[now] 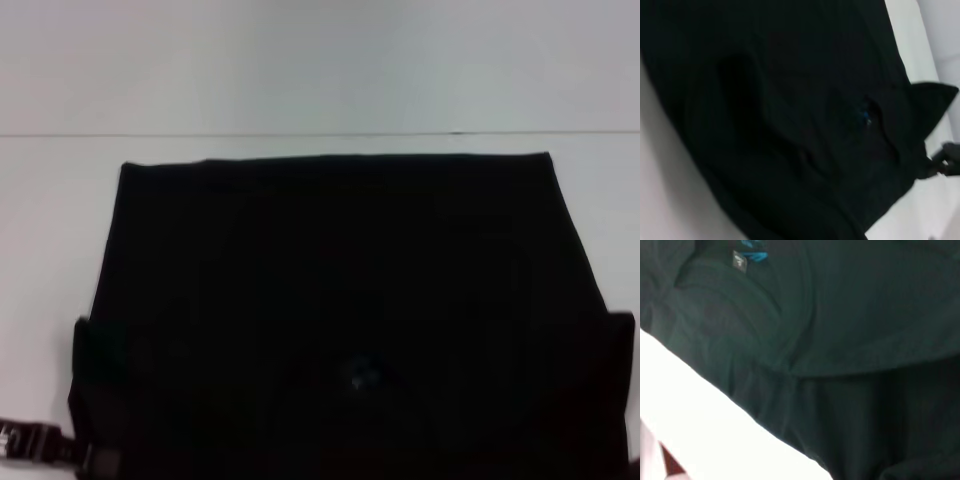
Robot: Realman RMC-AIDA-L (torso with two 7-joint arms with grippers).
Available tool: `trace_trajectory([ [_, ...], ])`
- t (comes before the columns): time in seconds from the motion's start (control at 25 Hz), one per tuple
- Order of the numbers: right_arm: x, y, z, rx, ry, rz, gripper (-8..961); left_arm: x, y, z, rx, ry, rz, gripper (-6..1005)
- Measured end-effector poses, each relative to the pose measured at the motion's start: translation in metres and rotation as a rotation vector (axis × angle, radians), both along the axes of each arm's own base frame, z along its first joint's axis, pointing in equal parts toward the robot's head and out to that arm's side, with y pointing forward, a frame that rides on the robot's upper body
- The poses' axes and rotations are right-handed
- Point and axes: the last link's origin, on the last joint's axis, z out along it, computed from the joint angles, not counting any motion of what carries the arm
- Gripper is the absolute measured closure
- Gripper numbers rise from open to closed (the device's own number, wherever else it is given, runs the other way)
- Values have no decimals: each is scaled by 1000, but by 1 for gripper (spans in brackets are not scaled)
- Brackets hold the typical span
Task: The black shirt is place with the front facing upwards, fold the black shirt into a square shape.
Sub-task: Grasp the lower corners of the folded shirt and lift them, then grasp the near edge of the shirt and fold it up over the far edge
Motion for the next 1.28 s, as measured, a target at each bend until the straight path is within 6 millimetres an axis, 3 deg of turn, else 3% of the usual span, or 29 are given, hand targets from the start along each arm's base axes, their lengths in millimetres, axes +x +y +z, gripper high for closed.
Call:
trace_trajectory([
  [0.28,0,-6,2,6,63,-14,880,6,0,1,-11,-23,-24,961],
  [0.56,-7,22,31,216,234,-67,880,16,37,16,221,-99,6,961],
  [0.8,-7,54,53,520,446,-176,881,15,75,34,528,-187,125,961],
  [0.96,-5,69,45,690,546,-244,881,11,95,29,707,-233,196,961],
  [1.28,-1,93,9,968,559,-312,881,4,107,0,869,-204,256,961],
])
